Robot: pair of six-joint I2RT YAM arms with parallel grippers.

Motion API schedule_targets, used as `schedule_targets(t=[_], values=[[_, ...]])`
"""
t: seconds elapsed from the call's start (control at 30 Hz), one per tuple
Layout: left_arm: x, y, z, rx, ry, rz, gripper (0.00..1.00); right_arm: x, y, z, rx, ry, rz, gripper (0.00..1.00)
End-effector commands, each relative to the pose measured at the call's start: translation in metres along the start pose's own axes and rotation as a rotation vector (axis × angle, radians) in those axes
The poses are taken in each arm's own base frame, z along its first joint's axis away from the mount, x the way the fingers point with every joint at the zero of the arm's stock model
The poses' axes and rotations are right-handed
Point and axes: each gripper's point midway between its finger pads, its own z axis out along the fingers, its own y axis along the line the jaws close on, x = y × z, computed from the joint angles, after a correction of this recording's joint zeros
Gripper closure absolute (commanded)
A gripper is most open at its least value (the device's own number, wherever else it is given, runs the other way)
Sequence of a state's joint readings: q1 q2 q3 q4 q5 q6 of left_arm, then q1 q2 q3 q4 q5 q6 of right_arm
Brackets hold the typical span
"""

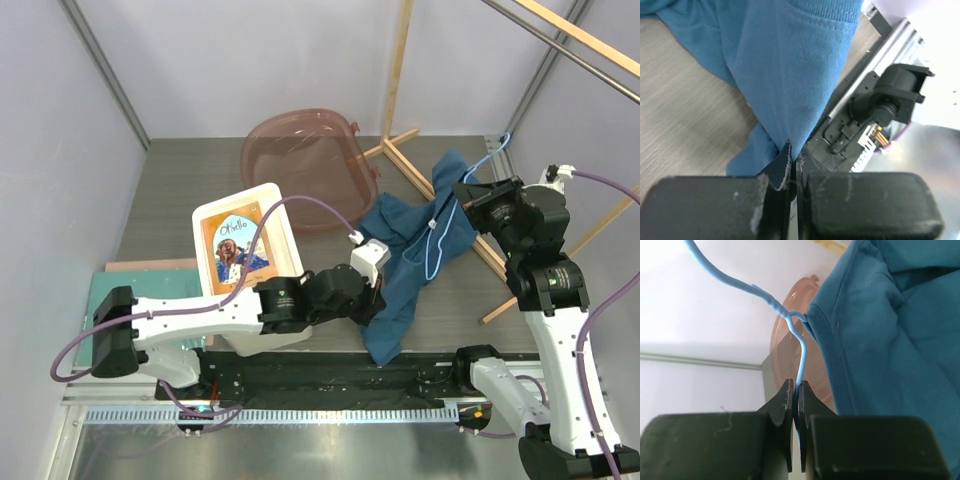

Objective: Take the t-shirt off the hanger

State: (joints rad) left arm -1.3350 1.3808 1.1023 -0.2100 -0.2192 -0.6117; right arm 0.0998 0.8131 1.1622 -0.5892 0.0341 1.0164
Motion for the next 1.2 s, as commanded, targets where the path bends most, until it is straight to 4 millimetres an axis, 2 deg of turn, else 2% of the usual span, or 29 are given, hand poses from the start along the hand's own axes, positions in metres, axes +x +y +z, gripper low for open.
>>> schedule_targets(t=[0.0,0.03,0.07,0.13,0.17,0.3,0.57,0.67,0.83,0.97,1.03,1.13,1.17], values=[[-0.036,0.001,0.004,-0.077,-0.061,0.030,1.00,-0.006,0.044,-0.025,-0.189,0.008,-0.002,0.99],[-0.045,0.000,0.004,-0.080,-0.070,0.042,1.00,-0.004,0.041,-0.026,-0.176,0.016,0.024,0.99],[-0.063,-0.004,0.003,-0.073,-0.104,0.038,1.00,-0.003,0.037,-0.029,-0.146,0.023,0.073,0.99],[-0.072,-0.005,0.010,-0.082,-0.112,0.042,1.00,-0.003,0.029,-0.029,-0.092,0.023,0.127,0.99],[-0.086,-0.007,0.010,-0.080,-0.135,0.042,1.00,-0.001,0.022,-0.029,-0.050,0.030,0.170,0.99],[-0.101,-0.005,0.016,-0.095,-0.153,0.046,1.00,0.009,0.005,-0.028,0.053,0.075,0.207,0.99],[-0.099,0.030,0.040,-0.163,-0.142,0.035,1.00,0.020,-0.002,-0.060,0.109,0.139,0.161,0.99],[-0.092,0.027,0.044,-0.131,-0.135,0.030,1.00,0.021,0.005,-0.067,0.078,0.149,0.134,0.99],[-0.089,0.027,0.040,-0.118,-0.139,0.031,1.00,0.027,0.015,-0.077,0.059,0.201,0.138,0.99],[-0.090,0.032,0.038,-0.127,-0.152,0.032,1.00,0.018,0.023,-0.096,0.068,0.193,0.139,0.99],[-0.091,0.029,0.039,-0.114,-0.152,0.030,1.00,0.021,0.026,-0.102,0.060,0.219,0.151,0.99],[-0.090,0.025,0.040,-0.091,-0.153,0.020,1.00,0.033,0.024,-0.111,0.063,0.281,0.172,0.99],[-0.089,0.024,0.040,-0.085,-0.150,0.019,1.00,0.038,0.015,-0.111,0.090,0.296,0.173,0.99]])
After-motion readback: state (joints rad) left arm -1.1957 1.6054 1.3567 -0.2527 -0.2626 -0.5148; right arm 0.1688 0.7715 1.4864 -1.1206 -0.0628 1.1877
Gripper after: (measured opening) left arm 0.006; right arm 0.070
